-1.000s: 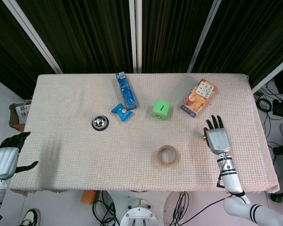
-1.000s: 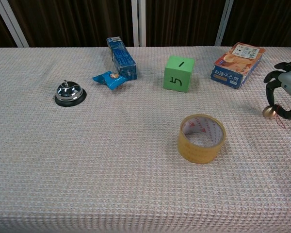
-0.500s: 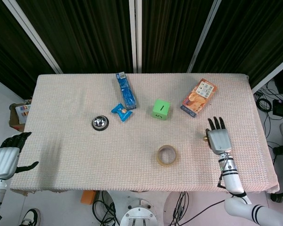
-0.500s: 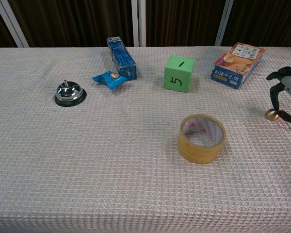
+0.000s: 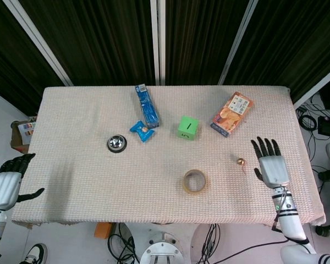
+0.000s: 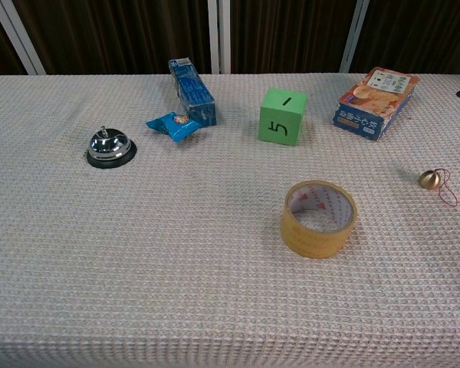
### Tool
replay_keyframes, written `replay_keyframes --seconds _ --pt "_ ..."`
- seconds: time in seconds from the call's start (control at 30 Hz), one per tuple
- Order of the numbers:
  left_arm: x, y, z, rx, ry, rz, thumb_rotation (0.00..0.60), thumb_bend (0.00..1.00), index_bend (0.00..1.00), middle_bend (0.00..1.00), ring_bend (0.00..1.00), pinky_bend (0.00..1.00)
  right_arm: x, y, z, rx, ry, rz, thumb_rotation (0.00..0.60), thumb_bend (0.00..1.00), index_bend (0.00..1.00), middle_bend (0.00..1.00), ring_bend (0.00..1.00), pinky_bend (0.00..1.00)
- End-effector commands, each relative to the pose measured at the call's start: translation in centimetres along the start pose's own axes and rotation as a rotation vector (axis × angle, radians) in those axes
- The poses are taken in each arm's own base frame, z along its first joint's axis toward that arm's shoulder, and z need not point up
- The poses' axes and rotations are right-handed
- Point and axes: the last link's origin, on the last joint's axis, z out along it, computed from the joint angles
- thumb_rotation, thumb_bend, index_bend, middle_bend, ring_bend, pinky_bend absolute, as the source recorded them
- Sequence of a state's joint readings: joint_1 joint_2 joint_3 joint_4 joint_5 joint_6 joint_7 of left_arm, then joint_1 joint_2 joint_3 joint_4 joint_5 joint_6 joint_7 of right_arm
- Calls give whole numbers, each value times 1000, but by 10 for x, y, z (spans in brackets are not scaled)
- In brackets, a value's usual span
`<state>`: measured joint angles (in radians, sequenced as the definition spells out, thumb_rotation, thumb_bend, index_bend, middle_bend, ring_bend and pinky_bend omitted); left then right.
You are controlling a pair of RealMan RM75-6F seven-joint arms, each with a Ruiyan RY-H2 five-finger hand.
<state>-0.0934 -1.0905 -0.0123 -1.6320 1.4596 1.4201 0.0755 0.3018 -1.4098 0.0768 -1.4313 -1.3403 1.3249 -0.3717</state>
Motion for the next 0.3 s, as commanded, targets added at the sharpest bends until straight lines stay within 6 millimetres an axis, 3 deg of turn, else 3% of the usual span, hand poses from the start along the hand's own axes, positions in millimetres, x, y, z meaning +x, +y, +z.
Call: replay_keyframes --seconds 0.03,0.17,0.3 --pt "1 1 -1 -3 8 1 495 133 110 123 132 178 25 47 -50 -54 80 43 600 162 0 0 0 0" --pt "5 2 0 -5 38 2 492 132 110 121 132 178 37 83 -80 -109 148 76 600 153 0 0 0 0" --pt "5 1 0 2 50 6 490 132 110 120 131 178 40 96 -92 -143 177 95 600 153 0 0 0 0"
